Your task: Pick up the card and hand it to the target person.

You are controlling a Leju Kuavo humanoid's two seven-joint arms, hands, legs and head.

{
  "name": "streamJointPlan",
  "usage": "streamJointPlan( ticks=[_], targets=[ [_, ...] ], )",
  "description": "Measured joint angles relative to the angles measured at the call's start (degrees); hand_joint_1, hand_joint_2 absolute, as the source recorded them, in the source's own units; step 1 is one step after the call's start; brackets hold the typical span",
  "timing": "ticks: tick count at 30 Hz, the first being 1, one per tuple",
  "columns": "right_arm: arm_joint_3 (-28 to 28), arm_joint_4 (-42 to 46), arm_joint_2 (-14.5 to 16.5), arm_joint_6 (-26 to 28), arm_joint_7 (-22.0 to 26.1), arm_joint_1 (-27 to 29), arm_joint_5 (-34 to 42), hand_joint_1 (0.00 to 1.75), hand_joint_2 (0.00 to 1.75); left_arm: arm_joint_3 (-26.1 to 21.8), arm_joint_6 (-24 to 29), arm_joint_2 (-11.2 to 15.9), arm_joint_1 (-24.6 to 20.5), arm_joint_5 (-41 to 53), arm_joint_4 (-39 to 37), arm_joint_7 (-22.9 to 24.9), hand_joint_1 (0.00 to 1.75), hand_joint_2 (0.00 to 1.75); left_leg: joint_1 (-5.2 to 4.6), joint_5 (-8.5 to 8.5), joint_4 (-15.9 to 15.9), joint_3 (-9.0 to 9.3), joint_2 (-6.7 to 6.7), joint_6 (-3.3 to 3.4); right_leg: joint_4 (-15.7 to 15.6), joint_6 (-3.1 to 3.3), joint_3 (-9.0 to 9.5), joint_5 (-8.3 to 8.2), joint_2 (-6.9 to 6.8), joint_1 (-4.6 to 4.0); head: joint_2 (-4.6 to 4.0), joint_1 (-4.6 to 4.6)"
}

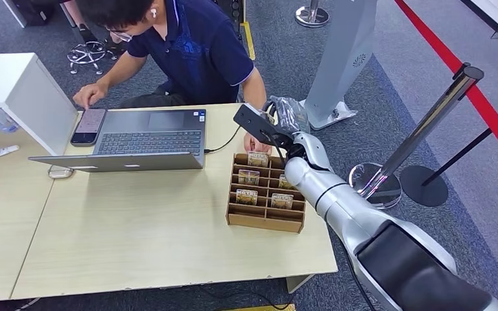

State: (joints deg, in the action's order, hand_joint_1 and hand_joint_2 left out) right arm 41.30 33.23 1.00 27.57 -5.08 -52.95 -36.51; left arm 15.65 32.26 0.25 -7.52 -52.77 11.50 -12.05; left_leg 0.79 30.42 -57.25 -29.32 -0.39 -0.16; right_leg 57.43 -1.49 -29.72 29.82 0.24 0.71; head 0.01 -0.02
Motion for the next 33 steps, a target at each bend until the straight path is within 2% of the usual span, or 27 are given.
streamJointPlan(
  ticks=[33],
  targets=[
    [-0.01, -3.02, 2.05, 0.02, 1.60, 0.18, 0.86, 1.75, 1.75, 0.00, 0.15, 0.02, 0.06, -0.19, 0.00, 0.05, 0.00, 0.00, 0.00, -0.01, 0.00, 0.00, 0.00, -0.02, 0.00, 0.00, -0.01, 0.00, 0.00, 0.00, 0.00, -0.01]
  ],
)
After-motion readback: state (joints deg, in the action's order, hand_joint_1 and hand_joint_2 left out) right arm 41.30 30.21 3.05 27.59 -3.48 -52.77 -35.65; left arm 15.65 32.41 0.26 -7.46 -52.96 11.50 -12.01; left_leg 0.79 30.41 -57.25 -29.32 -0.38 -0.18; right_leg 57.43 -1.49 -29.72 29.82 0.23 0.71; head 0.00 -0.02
